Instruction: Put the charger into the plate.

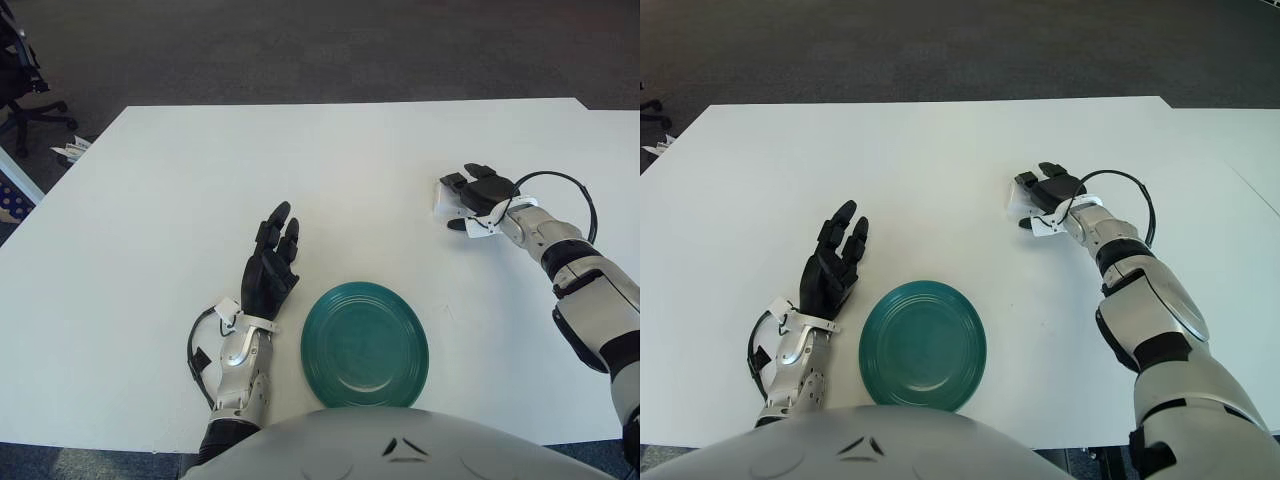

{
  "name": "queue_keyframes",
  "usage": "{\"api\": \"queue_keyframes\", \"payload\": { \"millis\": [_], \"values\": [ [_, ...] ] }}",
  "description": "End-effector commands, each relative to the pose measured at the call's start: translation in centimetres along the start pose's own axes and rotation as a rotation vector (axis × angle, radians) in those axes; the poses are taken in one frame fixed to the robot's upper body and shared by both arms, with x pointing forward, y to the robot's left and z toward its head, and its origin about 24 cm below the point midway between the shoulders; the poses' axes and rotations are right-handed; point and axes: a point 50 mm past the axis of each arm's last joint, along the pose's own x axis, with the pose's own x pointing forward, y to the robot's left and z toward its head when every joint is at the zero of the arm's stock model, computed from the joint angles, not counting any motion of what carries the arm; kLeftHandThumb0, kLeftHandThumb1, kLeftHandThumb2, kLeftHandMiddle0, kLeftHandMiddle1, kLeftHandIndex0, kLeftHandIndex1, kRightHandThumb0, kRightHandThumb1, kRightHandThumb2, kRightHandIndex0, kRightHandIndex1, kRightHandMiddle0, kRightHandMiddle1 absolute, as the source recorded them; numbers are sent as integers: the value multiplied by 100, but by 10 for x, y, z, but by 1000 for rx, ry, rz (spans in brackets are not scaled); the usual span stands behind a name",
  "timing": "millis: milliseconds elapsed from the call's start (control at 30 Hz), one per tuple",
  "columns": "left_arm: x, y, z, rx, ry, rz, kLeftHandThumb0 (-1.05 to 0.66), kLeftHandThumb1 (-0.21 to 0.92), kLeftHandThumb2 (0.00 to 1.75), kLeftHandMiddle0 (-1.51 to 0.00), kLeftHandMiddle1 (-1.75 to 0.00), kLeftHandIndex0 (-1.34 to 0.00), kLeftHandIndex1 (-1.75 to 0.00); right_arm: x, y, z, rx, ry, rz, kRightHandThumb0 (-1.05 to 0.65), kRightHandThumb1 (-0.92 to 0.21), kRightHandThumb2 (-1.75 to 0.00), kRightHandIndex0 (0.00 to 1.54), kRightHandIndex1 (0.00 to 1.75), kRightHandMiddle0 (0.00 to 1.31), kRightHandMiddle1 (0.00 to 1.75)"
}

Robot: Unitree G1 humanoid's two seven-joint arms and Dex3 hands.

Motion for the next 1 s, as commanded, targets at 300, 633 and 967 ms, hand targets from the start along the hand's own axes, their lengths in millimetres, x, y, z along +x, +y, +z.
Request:
{"api": "queue_keyframes", "payload": {
  "millis": [300,633,967],
  "values": [
    [-14,-7,-19,-90,55,75,-103,92,110,-14,0,0,-38,-10,14,-18,-75,48,195,-85,-92,-76,44,23,0,69],
    [-14,-7,-20,-90,58,81,-103,92,110,-15,-1,0,-40,-10,9,-26,-44,113,211,-82,-92,-71,27,112,0,87],
    [-14,-8,-19,-74,48,84,-103,92,110,-15,-1,0,-43,-8,9,-29,2,202,214,-83,-92,-68,28,131,0,98]
  ]
}}
